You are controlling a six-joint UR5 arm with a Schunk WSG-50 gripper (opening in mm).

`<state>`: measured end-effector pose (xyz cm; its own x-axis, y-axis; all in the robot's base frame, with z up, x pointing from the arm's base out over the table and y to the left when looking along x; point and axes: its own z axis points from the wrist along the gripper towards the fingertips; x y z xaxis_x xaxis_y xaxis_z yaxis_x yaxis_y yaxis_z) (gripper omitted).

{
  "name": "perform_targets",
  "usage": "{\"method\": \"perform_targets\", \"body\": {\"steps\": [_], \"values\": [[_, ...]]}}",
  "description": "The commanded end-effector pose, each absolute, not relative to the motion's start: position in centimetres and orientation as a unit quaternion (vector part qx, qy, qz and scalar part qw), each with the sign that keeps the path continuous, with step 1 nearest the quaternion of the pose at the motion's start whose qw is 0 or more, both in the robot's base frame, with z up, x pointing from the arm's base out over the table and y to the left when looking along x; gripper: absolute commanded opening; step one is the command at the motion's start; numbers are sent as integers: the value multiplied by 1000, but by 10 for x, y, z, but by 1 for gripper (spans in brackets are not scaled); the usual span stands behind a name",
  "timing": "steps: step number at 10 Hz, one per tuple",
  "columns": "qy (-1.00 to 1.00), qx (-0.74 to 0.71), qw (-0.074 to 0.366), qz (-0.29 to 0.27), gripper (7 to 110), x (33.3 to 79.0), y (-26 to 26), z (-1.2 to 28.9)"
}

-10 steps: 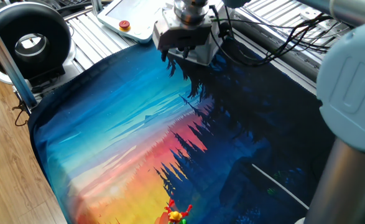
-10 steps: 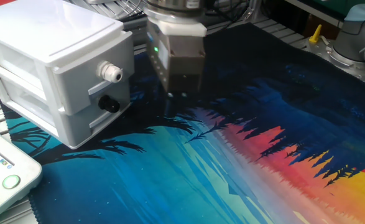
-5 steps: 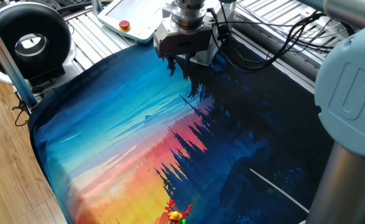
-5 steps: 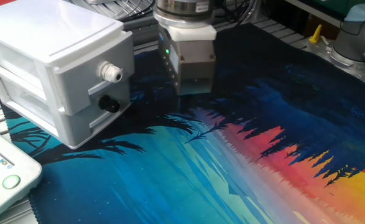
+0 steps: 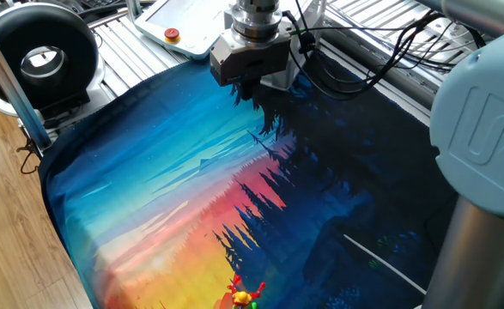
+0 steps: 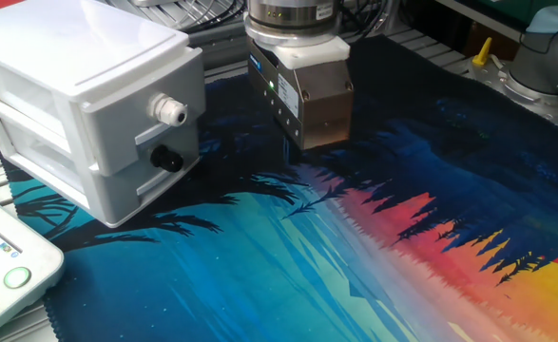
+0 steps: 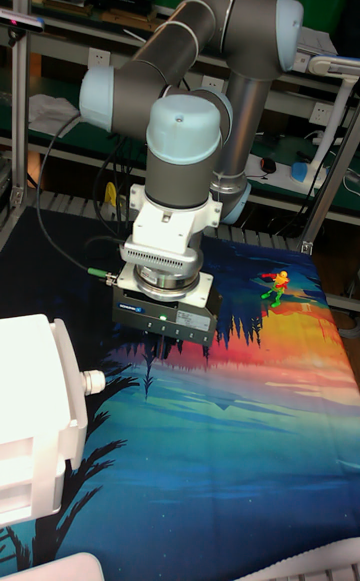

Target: Grasp the handle and close the drawer

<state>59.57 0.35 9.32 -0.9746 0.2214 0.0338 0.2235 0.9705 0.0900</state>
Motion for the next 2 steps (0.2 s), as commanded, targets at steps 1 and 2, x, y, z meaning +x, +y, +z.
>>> {"method": "perform_targets", "body": {"steps": [1,2], "values": [[-993,-105,14,-56,7,596,8,92],[-992,-107,15,-57,7,596,9,92]]}}
